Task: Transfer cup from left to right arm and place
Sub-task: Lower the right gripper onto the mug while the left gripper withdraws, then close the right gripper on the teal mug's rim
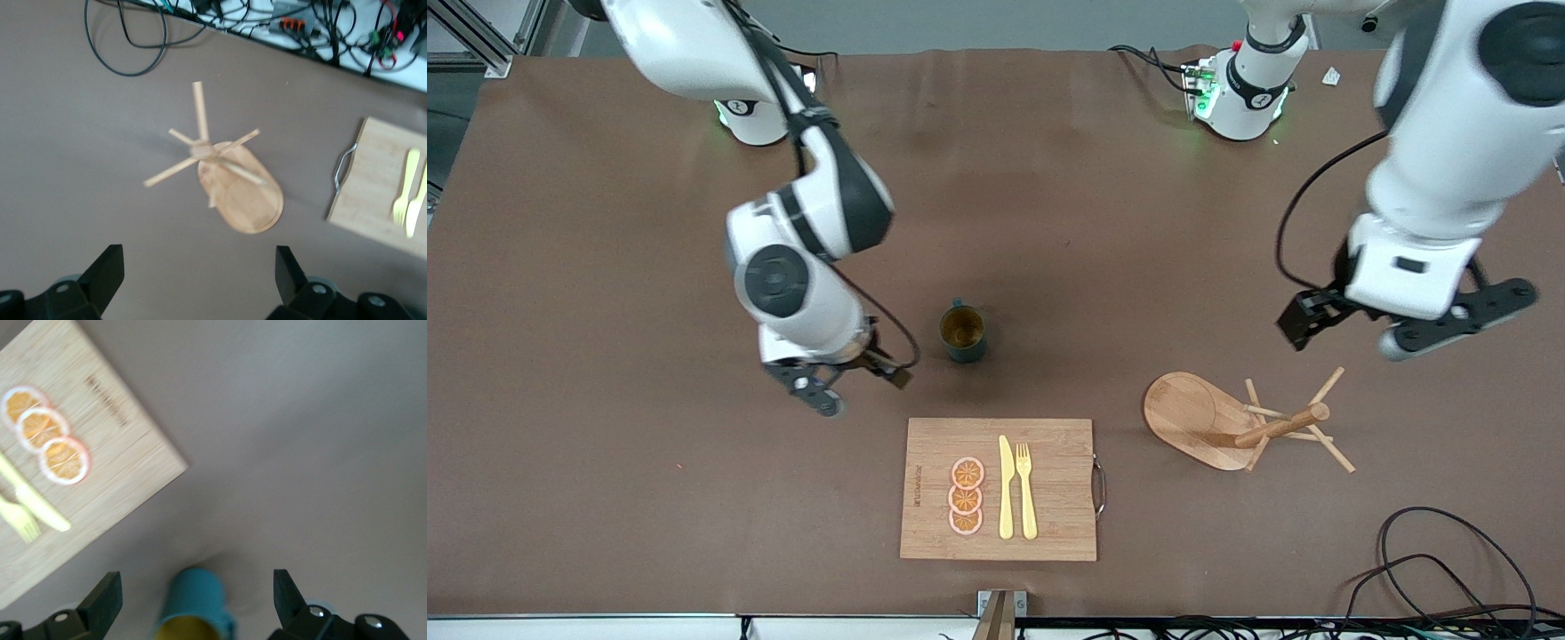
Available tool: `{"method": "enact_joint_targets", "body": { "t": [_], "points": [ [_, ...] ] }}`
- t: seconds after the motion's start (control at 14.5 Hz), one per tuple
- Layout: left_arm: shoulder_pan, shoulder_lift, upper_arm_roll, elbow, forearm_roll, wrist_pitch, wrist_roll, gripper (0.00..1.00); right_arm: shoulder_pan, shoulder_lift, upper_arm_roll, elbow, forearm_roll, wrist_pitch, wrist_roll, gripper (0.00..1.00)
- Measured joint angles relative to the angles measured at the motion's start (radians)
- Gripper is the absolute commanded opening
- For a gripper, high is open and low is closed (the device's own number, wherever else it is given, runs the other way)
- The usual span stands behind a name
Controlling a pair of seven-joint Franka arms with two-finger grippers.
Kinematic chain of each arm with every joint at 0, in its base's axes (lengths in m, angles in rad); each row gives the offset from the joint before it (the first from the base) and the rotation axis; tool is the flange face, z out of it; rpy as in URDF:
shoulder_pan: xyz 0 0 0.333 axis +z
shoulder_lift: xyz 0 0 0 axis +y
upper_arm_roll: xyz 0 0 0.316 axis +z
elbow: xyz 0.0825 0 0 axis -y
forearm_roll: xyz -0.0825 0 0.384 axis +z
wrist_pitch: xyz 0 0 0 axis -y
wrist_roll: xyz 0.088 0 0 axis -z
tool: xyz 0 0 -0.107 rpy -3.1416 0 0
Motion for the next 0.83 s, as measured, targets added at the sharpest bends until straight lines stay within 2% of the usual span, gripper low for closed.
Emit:
{"method": "enact_joint_targets", "body": {
  "t": [0.14,0.28,0.48,0.55,0.62,0.69,0.76,0.83],
  "points": [
    [0.076,-0.020,-0.001,-0.001,-0.054,-0.049,0.120,1.00,0.047,0.044,-0.001,0.014,0.000,0.047,0.083,1.00],
    [0.111,-0.046,0.009,-0.001,-0.079,-0.089,0.249,1.00,0.080,0.078,-0.001,0.017,0.000,0.083,0.137,1.00],
    [0.074,-0.115,0.091,-0.009,-0.109,-0.190,0.422,1.00,0.128,0.123,-0.001,0.017,0.000,0.167,0.185,1.00],
    [0.057,-0.141,0.125,-0.023,-0.118,-0.221,0.473,1.00,0.146,0.140,-0.001,0.017,0.000,0.181,0.193,0.96],
    [0.048,-0.166,0.147,-0.045,-0.121,-0.236,0.506,1.00,0.160,0.157,-0.002,0.016,0.000,0.187,0.196,0.87],
    [0.045,-0.193,0.159,-0.074,-0.123,-0.243,0.524,1.00,0.170,0.170,-0.002,0.016,0.000,0.188,0.197,0.71],
    [0.044,-0.219,0.162,-0.106,-0.125,-0.244,0.531,1.00,0.175,0.180,-0.002,0.015,0.000,0.189,0.196,0.46],
    [0.044,-0.248,0.162,-0.143,-0.125,-0.244,0.533,1.00,0.176,0.187,-0.002,0.015,0.000,0.189,0.192,0.27]
  ]
}}
